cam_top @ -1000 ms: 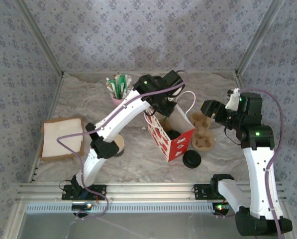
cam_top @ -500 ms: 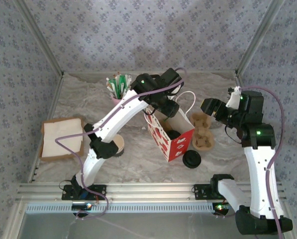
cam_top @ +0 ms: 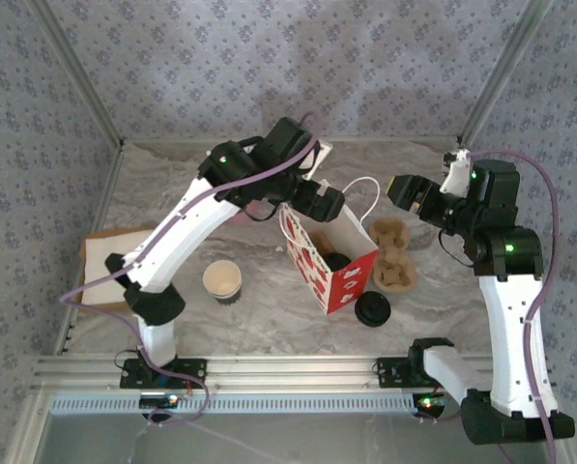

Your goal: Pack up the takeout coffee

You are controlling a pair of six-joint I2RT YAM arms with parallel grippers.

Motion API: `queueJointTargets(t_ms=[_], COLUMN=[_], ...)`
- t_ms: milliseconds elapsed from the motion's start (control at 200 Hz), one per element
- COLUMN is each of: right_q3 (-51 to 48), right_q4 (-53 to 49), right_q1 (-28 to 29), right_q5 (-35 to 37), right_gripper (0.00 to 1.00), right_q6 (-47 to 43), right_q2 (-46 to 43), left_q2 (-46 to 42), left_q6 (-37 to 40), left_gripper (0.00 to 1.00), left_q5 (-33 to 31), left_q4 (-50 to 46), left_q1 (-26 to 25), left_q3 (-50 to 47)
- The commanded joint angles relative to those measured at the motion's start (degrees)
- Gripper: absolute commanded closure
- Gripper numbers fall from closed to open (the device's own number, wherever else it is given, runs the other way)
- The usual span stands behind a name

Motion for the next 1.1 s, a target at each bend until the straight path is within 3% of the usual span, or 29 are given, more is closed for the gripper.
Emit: queueJointTargets(t_ms=[0,230,505,874,1094], right_q3=[3.9,9.6,15.6,33.2,42.5], right_q4=[0.8,2.5,3.8,0.5,-4.7], right_q1=[1.9,11.7,24.6,41.0,48.1], right_q5=[-2.1,0.2,4.2,7.2,10.5], right_gripper=[0.22,0.22,0.22,0.22,0.22], right_q6=[-1.4,-2.4,-3.8,-7.8,-12.0], right_q2=[1.4,6.1,14.2,33.6,43.4], left_q2=[-7.5,-25.0,-40.2,-46.2,-46.4], left_q6=[-2.3,-7.7,-14.6,-22.0,-27.2], left_gripper=[0.0,0.0,0.01,0.0,0.02], left_q5=[-1.6,-3.9,-0.6,3.6,-2.8], left_q4=[8.4,19.3,23.5,24.3,21.1], left_q1=[1.9,9.1,24.9,47.2,55.3], left_q3=[-8.0,-29.3,-48.8,-65.2,-69.9])
